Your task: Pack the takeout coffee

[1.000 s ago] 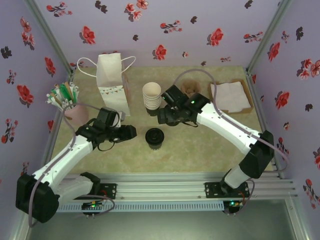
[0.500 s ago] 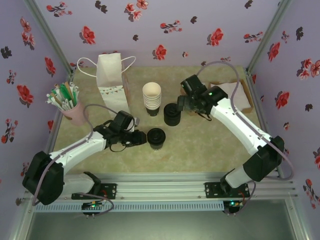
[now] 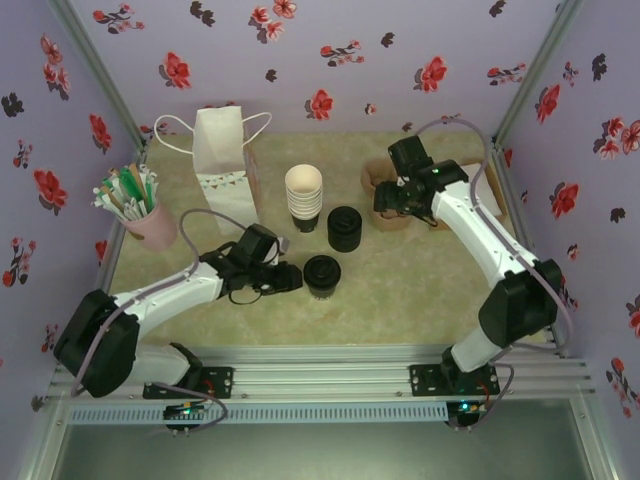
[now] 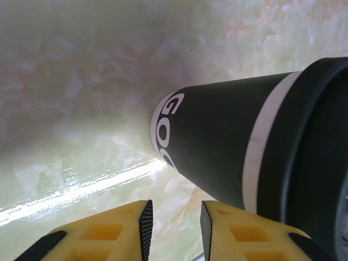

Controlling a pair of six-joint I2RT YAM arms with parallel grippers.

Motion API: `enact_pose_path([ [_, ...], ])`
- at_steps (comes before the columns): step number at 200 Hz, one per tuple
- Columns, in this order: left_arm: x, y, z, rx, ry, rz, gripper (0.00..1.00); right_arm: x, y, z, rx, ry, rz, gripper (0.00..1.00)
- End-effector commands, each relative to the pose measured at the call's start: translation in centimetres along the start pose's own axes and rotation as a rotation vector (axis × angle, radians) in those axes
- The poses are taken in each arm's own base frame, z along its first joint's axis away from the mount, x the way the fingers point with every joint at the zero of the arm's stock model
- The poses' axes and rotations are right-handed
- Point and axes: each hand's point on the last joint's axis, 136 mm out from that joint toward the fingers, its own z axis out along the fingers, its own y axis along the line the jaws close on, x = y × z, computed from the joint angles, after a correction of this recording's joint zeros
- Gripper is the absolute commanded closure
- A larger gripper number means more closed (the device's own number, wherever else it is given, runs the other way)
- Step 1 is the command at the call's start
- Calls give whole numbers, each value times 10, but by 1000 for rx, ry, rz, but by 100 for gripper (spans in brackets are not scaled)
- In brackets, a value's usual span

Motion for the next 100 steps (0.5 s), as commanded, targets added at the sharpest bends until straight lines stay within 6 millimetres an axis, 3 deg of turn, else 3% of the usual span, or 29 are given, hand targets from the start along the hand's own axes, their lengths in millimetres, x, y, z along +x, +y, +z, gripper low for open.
enact_pose_path([
  [1,1,-8,5,24,7,5,68,-14,3,6,-29,-2,-40,24],
  [48,-1,-10,-1,19,-14,15,64,-33,-6,38,-16,39,-71,31],
  [100,7,6,-16,-61,-23,50,52,-51,-7,72,-4,89,-131,37],
])
